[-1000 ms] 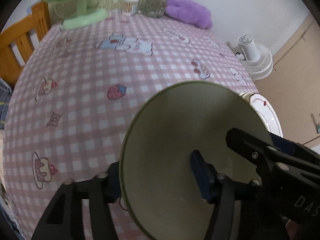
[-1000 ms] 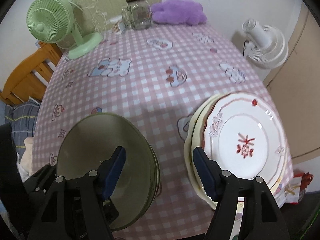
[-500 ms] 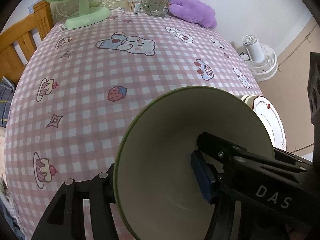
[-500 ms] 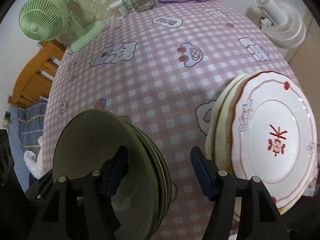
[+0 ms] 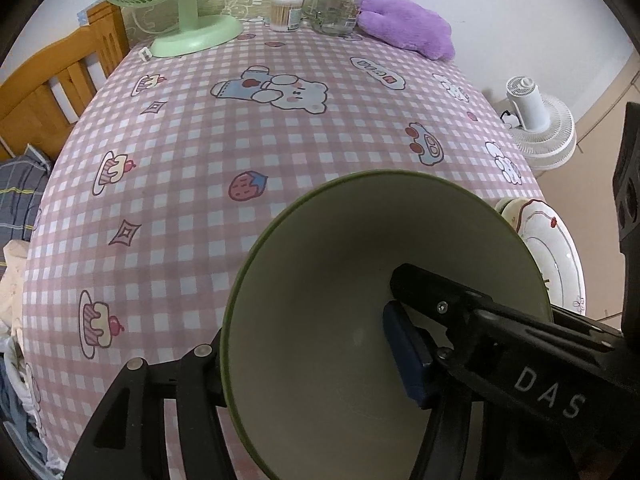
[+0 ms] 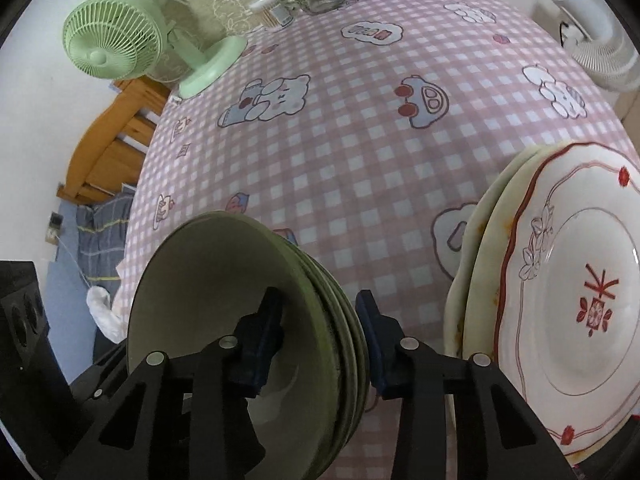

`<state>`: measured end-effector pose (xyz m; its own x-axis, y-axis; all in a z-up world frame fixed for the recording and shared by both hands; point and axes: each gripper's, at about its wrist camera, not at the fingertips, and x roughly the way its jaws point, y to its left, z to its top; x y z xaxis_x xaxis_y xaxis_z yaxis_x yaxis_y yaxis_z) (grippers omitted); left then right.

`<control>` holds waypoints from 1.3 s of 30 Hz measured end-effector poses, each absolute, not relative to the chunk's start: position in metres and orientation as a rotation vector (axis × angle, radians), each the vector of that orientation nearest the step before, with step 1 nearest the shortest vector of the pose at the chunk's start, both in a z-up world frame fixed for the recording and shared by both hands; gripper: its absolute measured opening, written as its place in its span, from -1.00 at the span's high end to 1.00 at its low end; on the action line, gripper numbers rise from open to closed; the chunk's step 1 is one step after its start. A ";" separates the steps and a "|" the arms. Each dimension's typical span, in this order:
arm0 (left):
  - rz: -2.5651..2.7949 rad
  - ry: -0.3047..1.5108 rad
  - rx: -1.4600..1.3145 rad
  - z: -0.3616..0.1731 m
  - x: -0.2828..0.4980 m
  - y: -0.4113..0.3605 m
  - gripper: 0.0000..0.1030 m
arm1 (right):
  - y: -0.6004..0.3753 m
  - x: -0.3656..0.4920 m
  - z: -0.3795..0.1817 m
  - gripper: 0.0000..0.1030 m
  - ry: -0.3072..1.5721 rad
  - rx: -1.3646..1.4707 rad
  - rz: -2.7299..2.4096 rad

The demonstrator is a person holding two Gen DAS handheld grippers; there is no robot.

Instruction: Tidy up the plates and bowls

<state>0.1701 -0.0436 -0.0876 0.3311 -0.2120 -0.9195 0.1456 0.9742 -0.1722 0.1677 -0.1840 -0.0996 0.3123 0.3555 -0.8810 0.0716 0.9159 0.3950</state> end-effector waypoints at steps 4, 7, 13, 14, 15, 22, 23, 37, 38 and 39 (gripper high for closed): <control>-0.219 1.208 -0.073 -0.088 0.168 -0.041 -0.22 | -0.175 0.171 -0.097 0.18 1.251 0.353 0.175; -0.225 1.212 -0.089 -0.087 0.165 -0.038 -0.21 | -0.174 0.170 -0.097 0.17 1.259 0.336 0.162; -0.240 1.181 -0.110 -0.075 0.158 -0.024 -0.21 | -0.160 0.166 -0.084 0.17 1.241 0.305 0.143; -0.246 1.172 -0.112 -0.071 0.156 -0.020 -0.21 | -0.156 0.164 -0.079 0.17 1.232 0.301 0.138; -0.251 1.168 -0.112 -0.068 0.156 -0.018 -0.21 | -0.153 0.163 -0.076 0.17 1.226 0.299 0.134; -0.284 1.131 -0.121 -0.041 0.146 0.004 -0.21 | -0.134 0.152 -0.045 0.17 1.174 0.291 0.104; -0.286 1.128 -0.124 -0.037 0.146 0.006 -0.21 | -0.131 0.151 -0.041 0.17 1.169 0.289 0.102; -0.263 1.027 -0.110 -0.004 0.142 0.000 -0.20 | -0.136 0.146 -0.004 0.17 1.074 0.270 0.134; -0.261 1.025 -0.111 -0.003 0.142 -0.002 -0.20 | -0.137 0.146 -0.003 0.17 1.072 0.268 0.136; -0.256 1.021 -0.110 -0.002 0.141 -0.006 -0.20 | -0.140 0.146 -0.002 0.17 1.069 0.267 0.138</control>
